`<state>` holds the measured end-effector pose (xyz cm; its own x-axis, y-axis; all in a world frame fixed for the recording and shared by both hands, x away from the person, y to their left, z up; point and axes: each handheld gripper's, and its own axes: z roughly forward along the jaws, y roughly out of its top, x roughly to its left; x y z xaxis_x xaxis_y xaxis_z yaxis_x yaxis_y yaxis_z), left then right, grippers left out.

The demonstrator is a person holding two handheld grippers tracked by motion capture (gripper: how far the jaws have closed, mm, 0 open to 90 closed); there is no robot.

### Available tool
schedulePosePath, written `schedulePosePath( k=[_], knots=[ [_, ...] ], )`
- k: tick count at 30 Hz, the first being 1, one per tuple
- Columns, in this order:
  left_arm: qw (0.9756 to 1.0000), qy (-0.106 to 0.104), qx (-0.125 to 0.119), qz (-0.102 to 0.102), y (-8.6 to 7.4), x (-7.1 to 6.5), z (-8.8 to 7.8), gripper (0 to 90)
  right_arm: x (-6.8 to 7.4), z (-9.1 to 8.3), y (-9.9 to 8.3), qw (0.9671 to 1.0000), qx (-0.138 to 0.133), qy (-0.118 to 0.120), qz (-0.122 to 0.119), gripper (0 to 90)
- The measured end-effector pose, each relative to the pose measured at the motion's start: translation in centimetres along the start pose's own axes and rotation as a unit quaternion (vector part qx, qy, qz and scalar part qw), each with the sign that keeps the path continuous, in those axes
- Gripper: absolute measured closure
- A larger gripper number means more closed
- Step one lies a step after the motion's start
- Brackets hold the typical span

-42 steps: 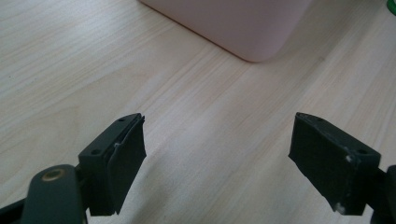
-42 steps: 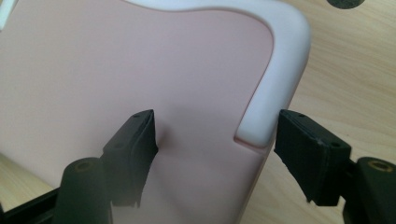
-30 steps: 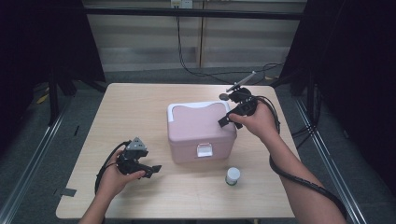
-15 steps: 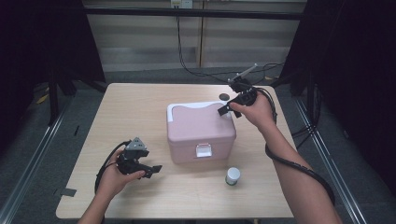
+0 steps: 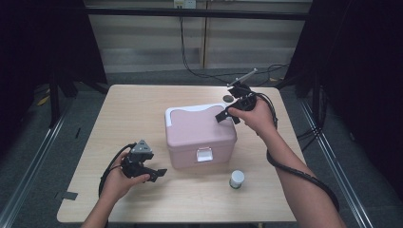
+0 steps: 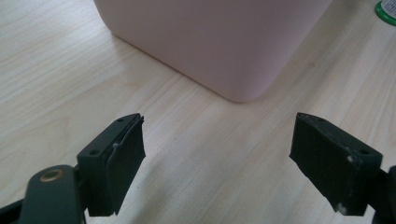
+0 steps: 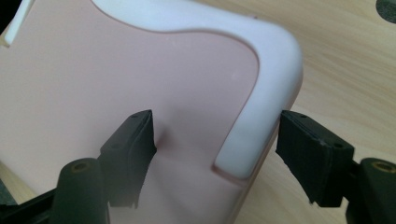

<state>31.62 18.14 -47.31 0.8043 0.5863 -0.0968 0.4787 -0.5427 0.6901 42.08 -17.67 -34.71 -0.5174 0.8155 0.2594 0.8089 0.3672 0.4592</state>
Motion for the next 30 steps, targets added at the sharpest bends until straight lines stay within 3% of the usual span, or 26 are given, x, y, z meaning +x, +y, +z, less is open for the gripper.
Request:
schedulePosePath(
  k=[8, 17, 22, 28, 30],
  knots=[
    [1.0000, 0.001, -0.007, -0.006, 0.3, 0.1, -0.1, 17.2, 1.1, -0.6, -1.2, 0.9997, 0.018, 0.015, 0.007, 32.7],
    [0.9999, 0.005, -0.010, -0.005, 0.6, 0.0, -0.2, 17.1, 3.1, -1.1, -2.9, 0.9990, 0.031, 0.030, -0.010, 35.0],
    [0.9999, 0.004, -0.012, -0.010, 0.7, 0.2, -0.5, 17.1, 4.2, -1.2, -3.6, 0.9981, 0.032, 0.044, -0.028, 37.8],
    [0.9997, 0.002, -0.005, -0.024, 0.6, 0.9, -1.1, 17.0, 4.8, -1.9, -4.1, 0.9974, 0.000, 0.035, -0.064, 52.4],
    [0.9996, 0.002, 0.004, -0.027, 0.6, 1.1, -1.3, 16.9, 4.9, -2.0, -4.2, 0.9961, -0.011, 0.019, -0.085, 58.7]
  ],
)
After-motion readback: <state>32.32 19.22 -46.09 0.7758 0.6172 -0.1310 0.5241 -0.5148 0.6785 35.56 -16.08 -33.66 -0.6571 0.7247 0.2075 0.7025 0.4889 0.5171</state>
